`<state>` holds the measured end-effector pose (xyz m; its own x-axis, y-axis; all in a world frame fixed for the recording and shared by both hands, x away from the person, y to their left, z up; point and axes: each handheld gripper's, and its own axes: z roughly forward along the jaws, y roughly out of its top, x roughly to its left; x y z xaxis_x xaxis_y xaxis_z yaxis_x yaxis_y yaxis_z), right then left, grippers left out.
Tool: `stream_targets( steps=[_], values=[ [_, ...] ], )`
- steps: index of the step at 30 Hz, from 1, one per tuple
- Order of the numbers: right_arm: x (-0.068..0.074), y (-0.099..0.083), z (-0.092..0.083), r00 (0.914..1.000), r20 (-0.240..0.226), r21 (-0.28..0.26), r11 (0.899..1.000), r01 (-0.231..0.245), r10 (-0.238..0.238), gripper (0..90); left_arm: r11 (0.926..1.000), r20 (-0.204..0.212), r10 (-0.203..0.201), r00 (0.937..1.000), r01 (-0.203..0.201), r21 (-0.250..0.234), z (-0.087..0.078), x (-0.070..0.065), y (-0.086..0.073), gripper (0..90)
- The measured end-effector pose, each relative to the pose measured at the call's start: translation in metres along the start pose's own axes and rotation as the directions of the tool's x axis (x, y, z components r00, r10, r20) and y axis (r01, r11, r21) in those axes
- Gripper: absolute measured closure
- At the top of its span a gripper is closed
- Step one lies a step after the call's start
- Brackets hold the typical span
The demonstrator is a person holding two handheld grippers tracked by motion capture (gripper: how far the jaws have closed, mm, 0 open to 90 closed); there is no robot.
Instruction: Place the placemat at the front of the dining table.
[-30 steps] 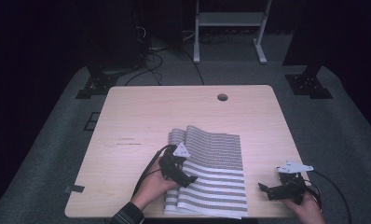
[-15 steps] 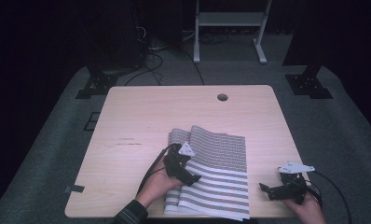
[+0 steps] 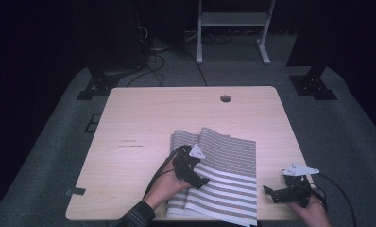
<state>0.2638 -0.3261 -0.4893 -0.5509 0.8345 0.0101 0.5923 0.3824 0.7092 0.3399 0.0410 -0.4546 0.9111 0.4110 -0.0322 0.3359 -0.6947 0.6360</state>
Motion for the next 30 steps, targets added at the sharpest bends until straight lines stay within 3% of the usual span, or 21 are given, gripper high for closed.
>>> stream_targets(
  steps=[10, 17, 30],
  values=[
    [0.0, 0.0, 0.0, 1.0, 0.0, 0.0, 1.0, 0.0, 0.0, 0.0, 0.9979, -0.02, -0.024, 0.9995, 0.022, -0.061, -0.03, 0.009, -0.008, 0.0],
    [0.0, 0.0, 0.0, 1.0, 0.0, 0.0, 1.0, 0.0, 0.0, 0.0, 0.993, -0.06, -0.055, 0.9967, 0.049, -0.108, -0.066, 0.014, -0.033, 0.0],
    [0.0, 0.0, 0.0, 1.0, 0.001, 0.001, 1.0, -0.002, 0.002, 0.0, 0.9828, -0.116, -0.12, 0.9859, 0.101, -0.154, -0.1, 0.02, -0.069, 0.0]
  ],
)
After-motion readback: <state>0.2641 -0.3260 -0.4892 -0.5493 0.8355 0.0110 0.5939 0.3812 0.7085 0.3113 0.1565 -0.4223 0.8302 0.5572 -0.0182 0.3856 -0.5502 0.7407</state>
